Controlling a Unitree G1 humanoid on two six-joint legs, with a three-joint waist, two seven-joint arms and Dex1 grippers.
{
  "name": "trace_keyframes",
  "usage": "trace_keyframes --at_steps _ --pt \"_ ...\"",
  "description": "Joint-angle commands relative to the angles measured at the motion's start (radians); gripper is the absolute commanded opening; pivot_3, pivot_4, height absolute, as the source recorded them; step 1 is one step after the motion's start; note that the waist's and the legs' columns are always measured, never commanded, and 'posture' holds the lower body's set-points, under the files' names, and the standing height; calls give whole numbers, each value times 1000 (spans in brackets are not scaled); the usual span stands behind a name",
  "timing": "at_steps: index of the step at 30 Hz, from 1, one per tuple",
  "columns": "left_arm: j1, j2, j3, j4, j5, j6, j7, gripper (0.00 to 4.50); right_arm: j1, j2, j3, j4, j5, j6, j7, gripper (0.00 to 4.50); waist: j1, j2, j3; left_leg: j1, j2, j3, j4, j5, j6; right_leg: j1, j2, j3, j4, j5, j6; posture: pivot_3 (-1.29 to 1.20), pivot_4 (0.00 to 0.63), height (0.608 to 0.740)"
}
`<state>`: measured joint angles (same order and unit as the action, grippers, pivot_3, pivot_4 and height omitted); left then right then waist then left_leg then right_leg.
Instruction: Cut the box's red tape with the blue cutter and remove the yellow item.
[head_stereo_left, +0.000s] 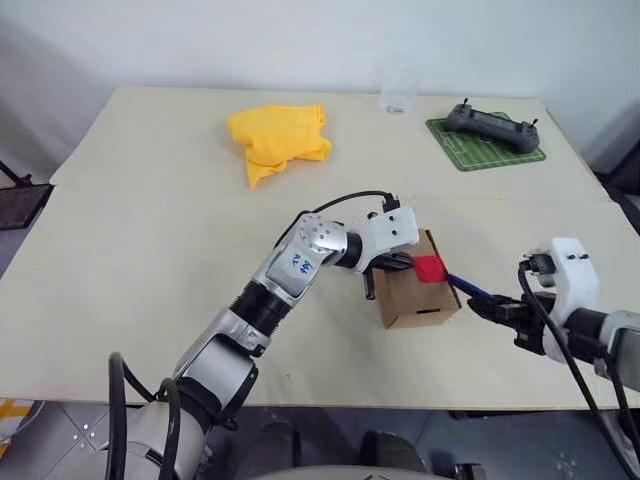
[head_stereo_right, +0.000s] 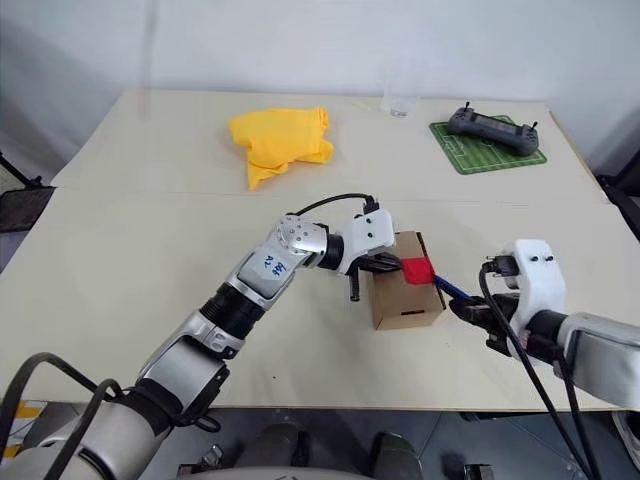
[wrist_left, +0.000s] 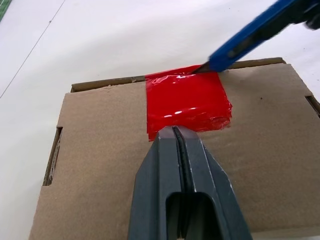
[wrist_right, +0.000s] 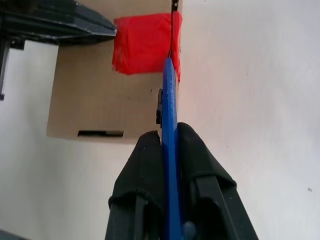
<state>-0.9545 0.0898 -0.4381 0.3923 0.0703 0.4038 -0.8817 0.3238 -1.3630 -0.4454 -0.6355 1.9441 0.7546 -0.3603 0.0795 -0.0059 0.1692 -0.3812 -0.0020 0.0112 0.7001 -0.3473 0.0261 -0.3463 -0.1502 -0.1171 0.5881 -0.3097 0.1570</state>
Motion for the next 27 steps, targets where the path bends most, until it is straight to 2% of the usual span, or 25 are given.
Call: trace_keyframes --at_steps 1,8,13,18,21,23,25,27 --pt "54 1 -78 58 41 45 -30 0 85 -25 -6 -80 28 -6 33 84 1 0 0 3 0 -1 -1 0 0 3 0 0 -2 0 0 0 150 740" --pt "53 8 -71 62 41 40 -30 0 236 -64 -177 -65 28 25 112 84 0 0 0 6 0 -2 -4 -1 0 7 0 0 -6 0 -1 0 150 740" --pt "59 21 -53 45 29 39 -33 0 220 -140 -402 134 28 289 312 84 -2 1 1 6 1 -1 -4 -2 2 7 0 1 -8 -1 -2 0 150 740" --pt "62 37 29 14 -27 -30 -41 0 118 -176 -487 268 28 440 575 84 -5 3 2 4 2 -2 -4 -3 1 6 -1 7 -13 -2 -3 0 150 740" --pt "62 60 123 0 -117 -98 -99 0 122 -97 -524 262 28 452 534 84 -5 3 2 3 3 -3 -6 -4 -1 4 1 6 -12 -2 -3 0 150 740" --pt "66 94 175 -13 -184 -139 -169 0 103 -32 -510 231 28 390 460 84 -5 4 3 0 3 -3 -7 -3 -2 0 1 1 -9 -2 -3 0 150 740" --pt "73 135 213 -20 -227 -166 -225 0 64 47 -477 201 28 306 390 84 -6 4 5 -8 0 -1 -4 -3 -2 -11 0 -2 0 -1 -2 0 150 740" --pt "78 157 237 -32 -261 -180 -263 0 22 133 -458 194 -5 254 386 84 -7 5 5 -11 -4 1 -2 -3 -2 -15 0 -4 3 0 -1 0 150 740"
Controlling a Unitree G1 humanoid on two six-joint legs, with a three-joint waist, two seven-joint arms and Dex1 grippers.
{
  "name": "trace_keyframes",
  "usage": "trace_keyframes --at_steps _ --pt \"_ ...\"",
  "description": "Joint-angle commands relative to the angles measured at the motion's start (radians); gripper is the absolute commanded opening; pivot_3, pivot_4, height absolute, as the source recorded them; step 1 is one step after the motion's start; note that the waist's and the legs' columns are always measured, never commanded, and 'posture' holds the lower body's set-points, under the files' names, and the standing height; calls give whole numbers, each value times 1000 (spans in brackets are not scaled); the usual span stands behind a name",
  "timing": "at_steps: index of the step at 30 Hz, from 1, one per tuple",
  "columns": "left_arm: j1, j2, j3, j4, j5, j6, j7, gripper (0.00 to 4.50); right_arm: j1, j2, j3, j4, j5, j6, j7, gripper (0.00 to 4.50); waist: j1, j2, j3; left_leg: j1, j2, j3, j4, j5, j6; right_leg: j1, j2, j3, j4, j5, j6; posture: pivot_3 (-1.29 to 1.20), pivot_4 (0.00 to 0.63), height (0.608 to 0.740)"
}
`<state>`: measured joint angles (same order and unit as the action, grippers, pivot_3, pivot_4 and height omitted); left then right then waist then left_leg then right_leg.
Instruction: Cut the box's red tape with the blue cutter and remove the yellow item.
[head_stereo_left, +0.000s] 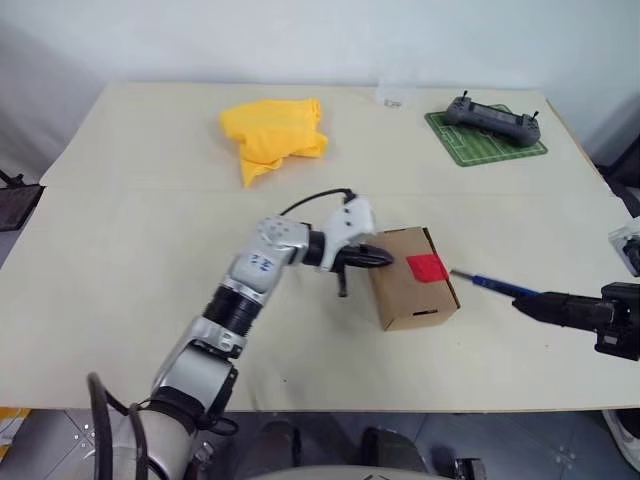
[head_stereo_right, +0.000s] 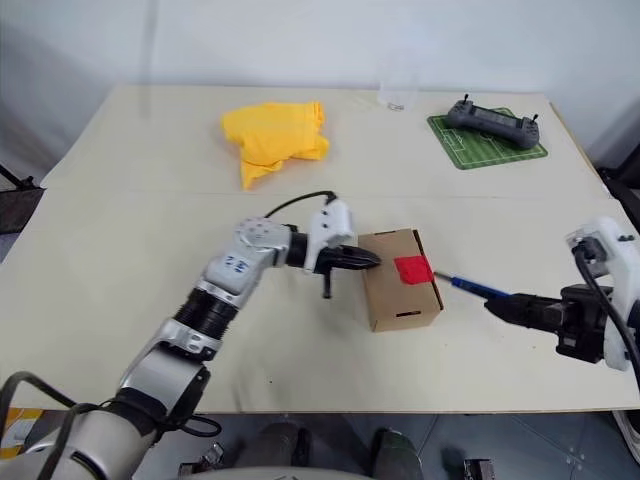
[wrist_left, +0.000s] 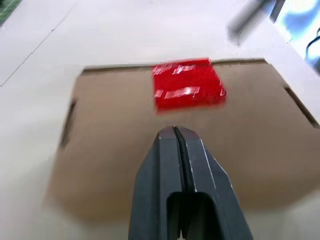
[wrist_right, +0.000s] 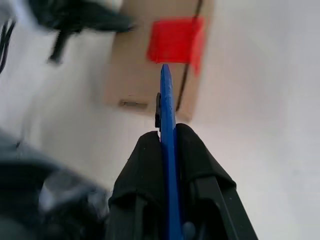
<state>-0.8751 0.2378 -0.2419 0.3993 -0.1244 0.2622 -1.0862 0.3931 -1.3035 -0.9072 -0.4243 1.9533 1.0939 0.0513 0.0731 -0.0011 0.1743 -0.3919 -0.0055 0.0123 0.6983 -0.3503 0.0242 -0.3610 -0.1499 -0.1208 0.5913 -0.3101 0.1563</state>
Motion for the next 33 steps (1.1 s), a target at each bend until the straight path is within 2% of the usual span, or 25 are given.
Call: trace_keyframes --at_steps 1,4,8,10,11,14,15,19,21,22,24,28,30,33 --pt "7 34 63 -57 -90 -43 -85 0 -73 158 30 -26 -103 -136 23 84 0 0 1 0 0 1 0 0 0 0 0 -1 0 0 1 0 150 740" --pt "26 108 134 -90 -146 -33 -121 0 -155 361 167 -8 -373 -285 127 84 1 -2 2 1 0 5 1 1 -2 3 1 -2 0 1 2 0 150 740" --pt "95 193 200 -143 -184 -29 -118 0 -242 467 403 166 -869 -527 201 84 -13 3 3 2 0 10 0 3 0 1 0 4 1 1 2 0 150 740" --pt "163 244 226 -184 -183 -37 -114 0 -300 518 487 287 -1047 -630 202 84 -28 4 3 4 -1 12 -1 3 0 1 0 5 1 1 2 0 150 740" --pt "199 264 237 -212 -189 -32 -113 0 -317 528 524 329 -1115 -660 220 84 -32 5 3 4 -1 13 -1 3 0 0 0 7 2 1 2 0 150 740" --pt "317 299 282 -313 -220 8 -73 0 -329 547 570 384 -1162 -658 343 84 -45 8 4 5 0 13 -3 4 -1 -1 1 7 5 1 2 0 150 740" --pt "362 307 298 -346 -228 15 -55 0 -331 555 569 399 -1171 -658 365 799 -49 8 4 5 1 13 -3 4 -2 -2 1 6 6 1 2 0 150 740" --pt "488 355 337 -393 -209 -5 -9 0 -332 567 546 385 -1219 -664 401 2047 -49 9 5 5 2 13 -5 4 -2 -3 1 7 6 1 2 0 150 740" --pt "551 359 354 -446 -211 2 37 0 -285 522 482 339 -1219 -708 521 2827 -45 11 6 5 2 13 -4 4 -2 -2 0 8 6 1 2 0 150 740" --pt "571 360 356 -465 -209 8 58 0 -267 507 441 315 -1193 -715 581 3070 -41 13 7 5 3 13 -4 4 -2 -2 0 8 5 1 2 0 150 740" --pt "585 361 356 -484 -209 18 82 0 -250 489 382 280 -1144 -693 650 3770 -35 13 7 5 2 13 -4 4 -1 -1 -1 10 4 1 2 0 150 740" --pt "586 354 330 -520 -213 52 117 0 -234 437 311 208 -1030 -564 745 3770 -35 13 7 7 3 12 -3 4 -1 0 0 11 4 1 2 0 150 740" --pt "579 342 282 -543 -200 89 133 0 -285 426 353 167 -1029 -540 743 3358 -38 13 7 9 3 10 -3 4 -1 1 0 12 4 1 2 0 150 740" --pt "563 316 205 -558 -177 129 155 0 -426 458 525 148 -1176 -575 675 2476 -48 13 7 11 3 10 -3 4 -1 2 0 15 5 1 2 0 150 740"
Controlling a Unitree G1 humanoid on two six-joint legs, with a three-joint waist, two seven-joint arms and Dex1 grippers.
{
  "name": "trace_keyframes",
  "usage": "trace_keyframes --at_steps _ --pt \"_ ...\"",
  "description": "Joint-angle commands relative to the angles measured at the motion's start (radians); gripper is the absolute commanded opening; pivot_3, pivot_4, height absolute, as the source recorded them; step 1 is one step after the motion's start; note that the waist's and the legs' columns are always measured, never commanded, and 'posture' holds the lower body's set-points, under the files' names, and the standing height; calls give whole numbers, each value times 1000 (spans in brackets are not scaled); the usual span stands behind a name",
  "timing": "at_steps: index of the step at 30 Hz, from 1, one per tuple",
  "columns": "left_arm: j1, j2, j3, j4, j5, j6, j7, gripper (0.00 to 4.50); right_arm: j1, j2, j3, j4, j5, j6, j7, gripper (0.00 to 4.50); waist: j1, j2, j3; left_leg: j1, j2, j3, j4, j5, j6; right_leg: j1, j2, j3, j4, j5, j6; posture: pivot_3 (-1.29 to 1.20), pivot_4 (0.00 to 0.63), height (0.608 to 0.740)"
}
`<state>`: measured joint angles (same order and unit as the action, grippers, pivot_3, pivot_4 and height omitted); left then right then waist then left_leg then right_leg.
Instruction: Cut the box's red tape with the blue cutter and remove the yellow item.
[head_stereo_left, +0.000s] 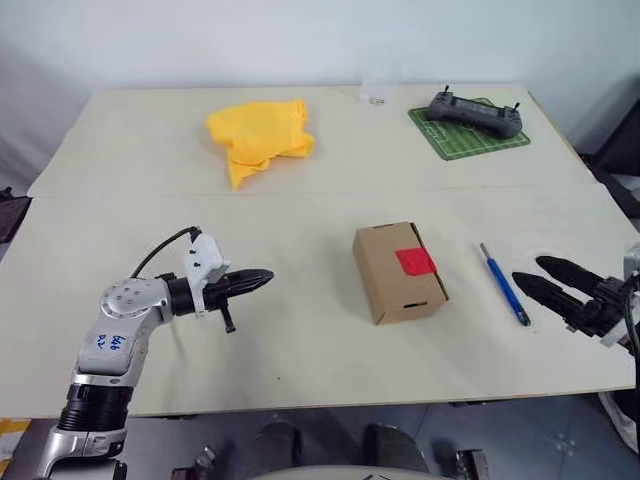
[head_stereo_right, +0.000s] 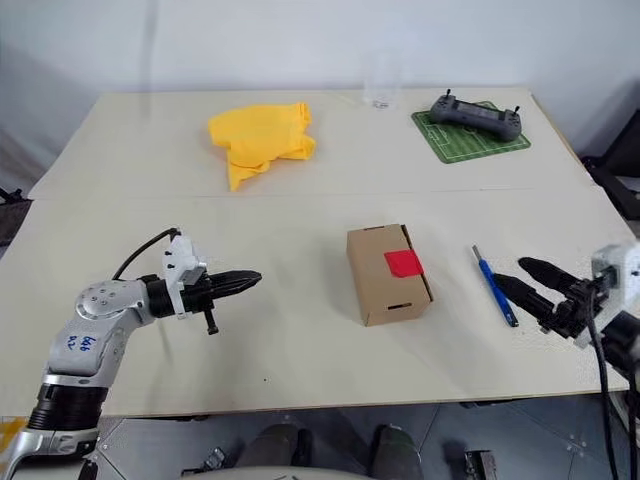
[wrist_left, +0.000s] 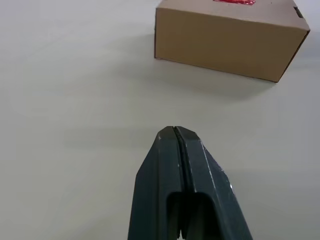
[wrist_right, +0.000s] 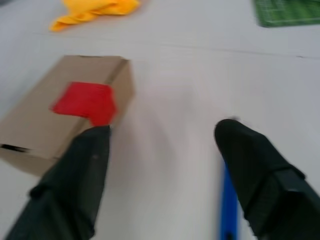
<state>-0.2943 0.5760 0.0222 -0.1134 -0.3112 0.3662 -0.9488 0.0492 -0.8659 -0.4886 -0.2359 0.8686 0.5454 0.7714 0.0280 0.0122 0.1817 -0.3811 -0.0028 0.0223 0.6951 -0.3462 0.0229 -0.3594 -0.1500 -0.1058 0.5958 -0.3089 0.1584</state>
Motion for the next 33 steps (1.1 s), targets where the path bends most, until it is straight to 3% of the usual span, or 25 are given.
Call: trace_keyframes --at_steps 1,4,7,12,18,22,33 --pt "-30 -33 -78 -40 12 31 20 0 -134 45 187 -24 -187 -70 -76 2156 -5 0 0 0 -1 1 0 0 0 0 0 1 0 0 0 0 150 740" --pt "-84 -75 -127 -4 27 46 45 0 -244 105 372 69 -440 -218 -125 1099 -8 -1 1 2 -2 3 0 0 -1 -1 1 2 2 0 0 0 150 740" --pt "-144 -130 -167 46 55 66 95 0 -297 158 441 170 -577 -338 -157 29 5 -1 1 1 -3 3 -1 1 -2 -4 1 1 7 0 0 0 150 740" --pt "-238 -256 -249 133 115 86 182 0 -346 243 504 243 -667 -381 -185 29 -2 -1 1 -3 -4 7 0 0 -1 -8 1 0 8 0 0 0 150 740" --pt "-271 -312 -275 160 130 123 212 0 -306 279 552 80 -603 -265 -95 29 -10 -2 1 -4 -2 11 -1 1 -2 -12 2 0 10 0 -1 0 150 740" --pt "-250 -285 -277 123 128 163 200 0 -283 302 582 -21 -589 -155 -102 29 -9 -2 1 -5 -2 12 -1 1 -2 -13 2 1 11 0 -1 0 150 740" --pt "-111 -107 -166 -116 55 285 160 0 -310 376 642 -80 -629 -74 -123 29 -17 -2 1 -4 -1 10 2 1 -3 -15 1 4 14 0 -1 0 150 740"
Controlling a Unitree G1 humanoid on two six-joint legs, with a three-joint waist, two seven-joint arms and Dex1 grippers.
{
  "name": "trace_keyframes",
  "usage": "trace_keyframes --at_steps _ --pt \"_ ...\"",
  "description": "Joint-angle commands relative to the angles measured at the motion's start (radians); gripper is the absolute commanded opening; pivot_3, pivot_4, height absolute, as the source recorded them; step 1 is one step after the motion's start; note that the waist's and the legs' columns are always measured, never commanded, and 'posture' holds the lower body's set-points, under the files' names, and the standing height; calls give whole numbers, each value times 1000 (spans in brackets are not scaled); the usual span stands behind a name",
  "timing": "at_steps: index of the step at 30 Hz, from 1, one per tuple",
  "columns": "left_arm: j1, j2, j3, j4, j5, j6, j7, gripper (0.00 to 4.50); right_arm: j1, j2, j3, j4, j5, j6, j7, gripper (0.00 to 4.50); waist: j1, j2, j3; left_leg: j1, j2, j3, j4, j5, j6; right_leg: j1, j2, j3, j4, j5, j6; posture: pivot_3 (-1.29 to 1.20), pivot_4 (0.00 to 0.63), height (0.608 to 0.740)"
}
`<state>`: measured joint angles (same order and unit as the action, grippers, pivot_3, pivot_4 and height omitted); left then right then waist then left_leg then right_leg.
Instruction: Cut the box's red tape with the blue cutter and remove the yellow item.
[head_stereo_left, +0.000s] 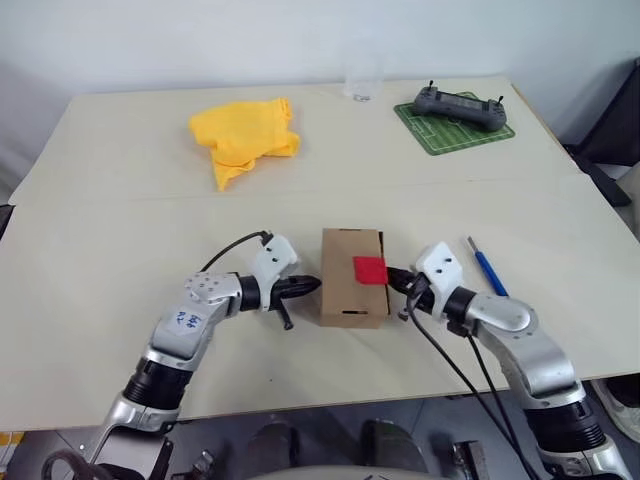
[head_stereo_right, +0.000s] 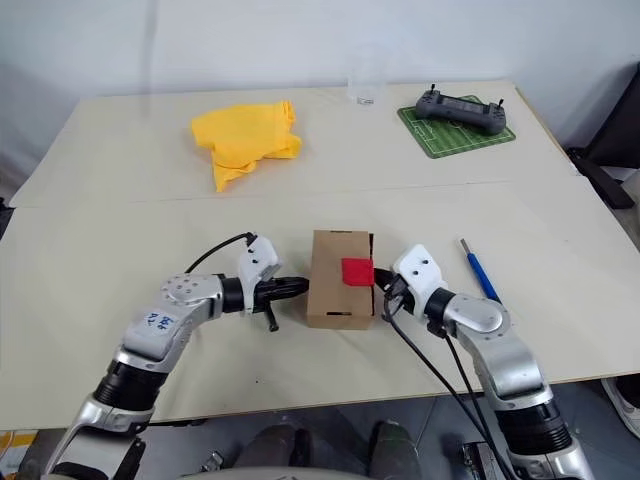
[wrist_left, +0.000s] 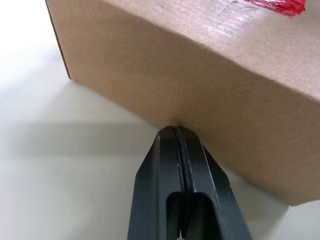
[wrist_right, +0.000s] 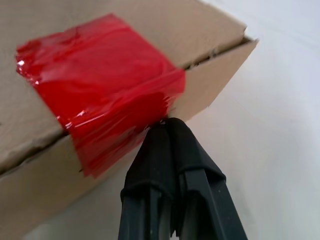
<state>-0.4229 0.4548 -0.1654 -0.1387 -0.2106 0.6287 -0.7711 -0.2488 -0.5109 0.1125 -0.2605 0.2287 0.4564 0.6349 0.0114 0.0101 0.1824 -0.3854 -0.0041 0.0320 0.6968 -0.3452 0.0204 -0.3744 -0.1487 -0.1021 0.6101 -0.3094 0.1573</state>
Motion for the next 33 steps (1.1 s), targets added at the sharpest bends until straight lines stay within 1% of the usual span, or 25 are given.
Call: trace_keyframes --at_steps 1,5,10,13,16,18,19,20,22,24,26,27,29,31,32,33 --pt "27 21 27 -108 -52 33 -17 0 -11 22 44 -56 6 15 15 29 0 0 0 0 0 -2 0 0 0 0 0 1 0 0 0 0 150 740" --pt "59 40 36 -158 -77 58 -23 0 -17 23 43 -29 -10 0 18 29 9 0 0 0 0 -4 0 0 0 0 0 0 0 0 0 0 150 740" --pt "78 39 31 -178 -98 84 -22 0 -33 25 37 -11 -12 -7 26 29 10 0 0 0 -1 -4 0 0 0 0 0 0 1 0 0 0 150 740" --pt "81 52 33 -160 -65 92 11 0 -35 7 31 -18 -15 0 39 29 10 0 0 0 -1 -4 0 0 0 -1 0 0 1 0 0 0 150 740" --pt "75 68 56 -144 -58 99 30 0 -18 -18 -8 -56 4 39 40 29 11 0 0 0 -1 -4 0 0 0 -1 0 0 1 0 0 0 150 740" --pt "74 99 68 -136 -62 96 17 0 2 -49 -46 -92 23 76 47 29 12 0 0 0 -1 -4 0 0 0 -1 0 0 1 0 0 0 150 740" --pt "74 138 77 -131 -69 94 -14 0 17 -74 -90 -124 61 126 56 29 13 0 0 -1 -1 -4 0 0 0 -1 0 0 0 0 0 0 150 740" --pt "71 182 87 -123 -78 89 -54 0 30 -103 -145 -162 127 224 68 195 12 0 0 -1 -1 -4 0 0 0 -1 0 0 0 0 0 0 150 740" --pt "54 254 113 -120 -128 80 -153 0 24 -153 -243 -220 229 349 84 680 12 1 1 -1 0 -4 -1 0 0 -2 0 0 0 0 -1 0 150 740" --pt "29 273 138 -146 -219 86 -242 0 -18 -189 -303 -241 309 465 77 1327 12 1 1 -1 0 -4 -1 0 0 -2 0 0 0 0 -1 0 150 740" --pt "-8 263 142 -175 -288 83 -303 0 -93 -205 -355 -234 400 653 43 2085 11 1 1 -1 2 -4 0 0 0 -1 -1 0 0 0 -1 0 150 740" --pt "-27 253 137 -178 -301 86 -309 0 -128 -206 -372 -229 436 739 26 2363 12 0 1 -1 3 -4 0 0 0 -1 -1 0 0 0 -1 0 150 740" --pt "-47 244 130 -176 -309 92 -306 0 -168 -204 -391 -225 477 836 1 3110 13 0 1 -1 4 -4 0 0 0 -1 -2 0 0 0 -1 0 150 740" --pt "-106 174 70 -125 -259 47 -264 0 -263 -147 -406 -191 498 1032 -56 3819 13 1 1 -1 2 -5 0 0 0 -1 -1 0 1 0 -1 0 150 740" --pt "-134 138 31 -90 -223 23 -242 0 -304 -96 -418 -171 509 1103 -77 4186 14 1 1 -2 0 -5 0 0 0 -1 -1 0 1 0 -2 0 150 740" --pt "-158 104 -2 -53 -182 -12 -216 0 -329 -72 -394 -157 507 1143 -107 4466 13 1 1 -2 -1 -5 0 0 0 -1 -1 -1 1 0 -2 0 150 740"
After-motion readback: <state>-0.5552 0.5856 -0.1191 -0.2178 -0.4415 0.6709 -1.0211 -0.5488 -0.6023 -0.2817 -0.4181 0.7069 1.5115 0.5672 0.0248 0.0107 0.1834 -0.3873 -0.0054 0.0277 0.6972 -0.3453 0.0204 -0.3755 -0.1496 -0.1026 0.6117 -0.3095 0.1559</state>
